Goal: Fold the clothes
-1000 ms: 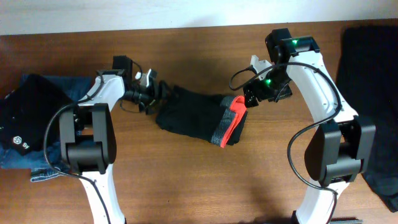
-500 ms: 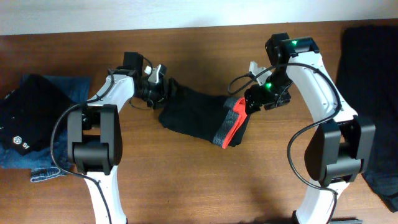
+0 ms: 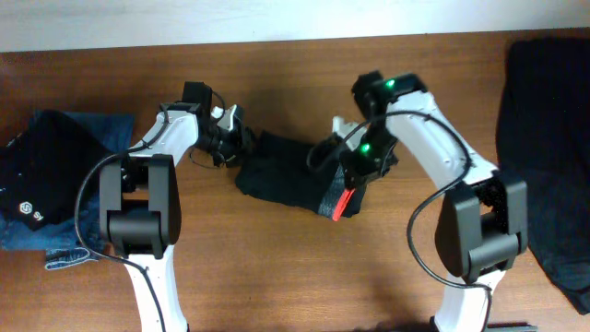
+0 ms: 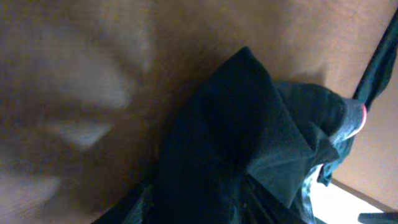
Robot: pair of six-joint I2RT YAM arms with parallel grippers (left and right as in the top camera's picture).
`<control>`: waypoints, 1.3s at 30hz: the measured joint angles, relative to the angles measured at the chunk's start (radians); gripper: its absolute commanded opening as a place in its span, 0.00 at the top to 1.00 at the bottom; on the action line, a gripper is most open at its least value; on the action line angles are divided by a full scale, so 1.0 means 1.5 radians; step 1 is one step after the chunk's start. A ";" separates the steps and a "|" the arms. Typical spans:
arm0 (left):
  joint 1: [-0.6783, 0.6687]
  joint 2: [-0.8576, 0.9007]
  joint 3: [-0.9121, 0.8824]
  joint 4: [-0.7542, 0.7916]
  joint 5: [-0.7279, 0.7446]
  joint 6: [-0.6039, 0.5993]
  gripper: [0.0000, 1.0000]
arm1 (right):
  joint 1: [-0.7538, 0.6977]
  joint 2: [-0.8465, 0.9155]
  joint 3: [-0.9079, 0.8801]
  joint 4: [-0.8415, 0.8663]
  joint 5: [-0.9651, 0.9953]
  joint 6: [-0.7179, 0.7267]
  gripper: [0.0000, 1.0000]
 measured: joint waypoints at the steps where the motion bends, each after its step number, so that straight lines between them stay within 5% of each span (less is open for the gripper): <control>1: 0.001 0.000 0.000 -0.011 0.000 0.000 0.61 | 0.003 0.000 -0.021 0.012 -0.001 0.000 0.70; 13: 0.001 0.007 -0.005 -0.256 -0.037 0.018 0.71 | 0.008 -0.006 -0.208 0.259 -0.001 0.000 0.69; 24: -0.002 0.012 -0.009 -0.396 -0.100 0.051 0.81 | 0.008 -0.012 -0.210 0.536 0.072 0.003 0.47; 33: -0.005 0.012 -0.009 -0.357 -0.119 0.057 0.65 | 0.008 -0.010 -0.131 0.426 0.139 0.005 0.12; 39: -0.003 0.012 0.000 -0.365 -0.119 0.057 0.60 | 0.008 -0.010 0.031 0.305 0.155 0.003 0.03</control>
